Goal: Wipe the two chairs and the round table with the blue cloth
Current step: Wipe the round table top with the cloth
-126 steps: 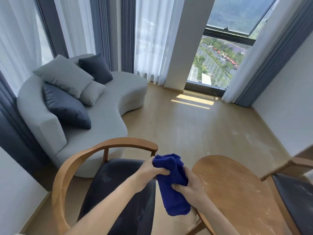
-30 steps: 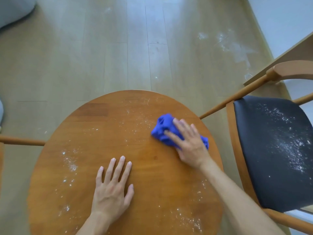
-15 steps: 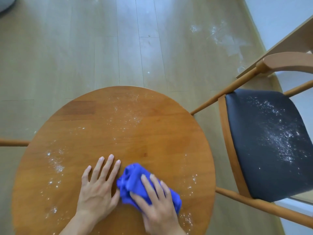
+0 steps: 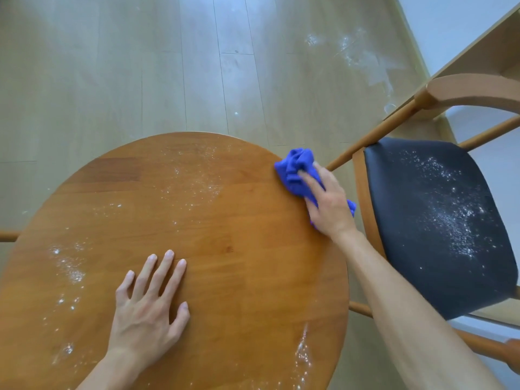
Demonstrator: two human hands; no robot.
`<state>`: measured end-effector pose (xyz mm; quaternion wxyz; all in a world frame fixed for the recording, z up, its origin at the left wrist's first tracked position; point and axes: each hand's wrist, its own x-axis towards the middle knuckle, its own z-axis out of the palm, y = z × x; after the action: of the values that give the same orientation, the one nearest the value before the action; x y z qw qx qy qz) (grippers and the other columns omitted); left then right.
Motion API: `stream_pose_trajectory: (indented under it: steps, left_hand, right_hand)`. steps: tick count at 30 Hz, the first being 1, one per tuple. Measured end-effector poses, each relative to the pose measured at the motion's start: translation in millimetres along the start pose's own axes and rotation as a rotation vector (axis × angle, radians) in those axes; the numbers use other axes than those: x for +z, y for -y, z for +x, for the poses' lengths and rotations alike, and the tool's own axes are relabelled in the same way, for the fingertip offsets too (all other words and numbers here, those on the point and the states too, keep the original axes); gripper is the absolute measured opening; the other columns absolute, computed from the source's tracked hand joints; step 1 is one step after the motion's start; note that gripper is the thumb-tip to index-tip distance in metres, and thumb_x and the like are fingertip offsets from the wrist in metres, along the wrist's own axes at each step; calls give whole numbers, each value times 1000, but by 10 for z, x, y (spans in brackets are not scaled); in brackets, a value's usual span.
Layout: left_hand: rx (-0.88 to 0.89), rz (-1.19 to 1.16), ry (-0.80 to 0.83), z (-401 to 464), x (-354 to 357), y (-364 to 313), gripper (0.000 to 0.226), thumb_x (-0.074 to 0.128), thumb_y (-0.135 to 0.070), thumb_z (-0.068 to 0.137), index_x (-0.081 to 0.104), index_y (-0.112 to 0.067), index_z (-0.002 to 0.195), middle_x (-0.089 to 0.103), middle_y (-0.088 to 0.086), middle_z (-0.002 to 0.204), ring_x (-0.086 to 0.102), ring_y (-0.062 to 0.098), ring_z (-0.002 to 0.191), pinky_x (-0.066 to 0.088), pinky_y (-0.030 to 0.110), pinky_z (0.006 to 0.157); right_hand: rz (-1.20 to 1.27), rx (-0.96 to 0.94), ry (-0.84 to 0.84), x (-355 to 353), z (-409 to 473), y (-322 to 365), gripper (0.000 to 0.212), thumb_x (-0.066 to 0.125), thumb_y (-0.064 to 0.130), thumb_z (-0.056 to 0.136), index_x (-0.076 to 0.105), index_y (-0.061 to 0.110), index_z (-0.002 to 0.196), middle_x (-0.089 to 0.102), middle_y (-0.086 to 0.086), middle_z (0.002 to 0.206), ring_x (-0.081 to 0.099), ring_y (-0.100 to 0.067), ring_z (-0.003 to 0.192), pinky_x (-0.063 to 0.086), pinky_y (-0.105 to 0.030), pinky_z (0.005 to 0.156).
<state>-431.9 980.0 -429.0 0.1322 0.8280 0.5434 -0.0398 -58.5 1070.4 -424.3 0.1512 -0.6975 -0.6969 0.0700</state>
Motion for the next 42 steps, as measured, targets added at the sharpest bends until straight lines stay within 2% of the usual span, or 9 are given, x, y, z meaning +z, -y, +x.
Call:
stream_pose_trajectory:
  steps: [4,10,14,19,21,24,28,35,42]
  left_hand:
    - [-15,7,31,-1,-39,-15,69,37,-46,80,49,-14,140,40,9,150,32,30,139,27,55,106]
    - [-47,5,87,-2,-124,-74,69,35,-45,81,50,-12,140,40,12,150,30,32,139,29,59,105]
    - [-54,12,110,-11,-137,-88,70,33,-45,81,48,-12,141,38,13,151,29,33,140,29,60,106]
    - [-46,24,99,-11,-117,-72,71,32,-46,82,46,-12,142,37,12,152,30,34,140,29,60,107]
    - [-43,20,79,-15,-93,-67,70,32,-46,83,46,-12,142,37,13,152,31,35,140,28,59,108]
    - [-28,26,56,-28,-55,-50,70,31,-47,83,46,-13,143,37,12,152,31,35,140,27,58,108]
    - [-32,29,50,-20,-48,-30,72,30,-49,83,44,-14,144,36,11,153,29,34,141,25,56,108]
    - [-43,49,104,-23,-79,-3,72,27,-52,86,32,-22,150,23,6,159,17,29,146,18,51,112]
    - [-68,27,131,7,-51,9,70,42,-50,91,21,-27,153,11,1,162,5,24,148,12,49,116]
  right_hand:
    - [71,253,-25,61,-1,129,56,55,4,90,44,17,144,40,-10,148,41,-30,132,39,-46,105]
    - [-12,7,43,-146,-1533,579,51,60,0,79,63,16,127,47,-14,143,40,-37,135,40,-54,101]
    - [32,-376,276,-161,-2679,889,29,59,41,88,68,33,114,56,-9,136,51,-33,128,40,-48,102]
    - [-45,-592,329,-239,-2197,523,18,63,37,89,70,36,106,52,-10,139,51,-31,127,46,-49,97]
    - [-63,-489,252,-236,-1782,298,30,73,27,83,71,26,113,51,-18,138,51,-37,126,46,-54,96]
    - [-48,-122,59,-198,-1208,99,47,76,13,79,64,11,125,47,-26,139,48,-44,126,43,-55,101]
    - [47,376,-136,-37,-1047,274,52,66,16,86,53,16,136,41,-13,146,43,-34,127,36,-44,107]
    - [37,386,-86,-25,-2529,914,49,67,8,80,61,13,128,45,-13,143,43,-32,129,37,-48,105]
    - [127,518,-122,324,-3241,2384,38,56,33,87,66,21,122,49,-14,139,47,-35,126,45,-51,96]
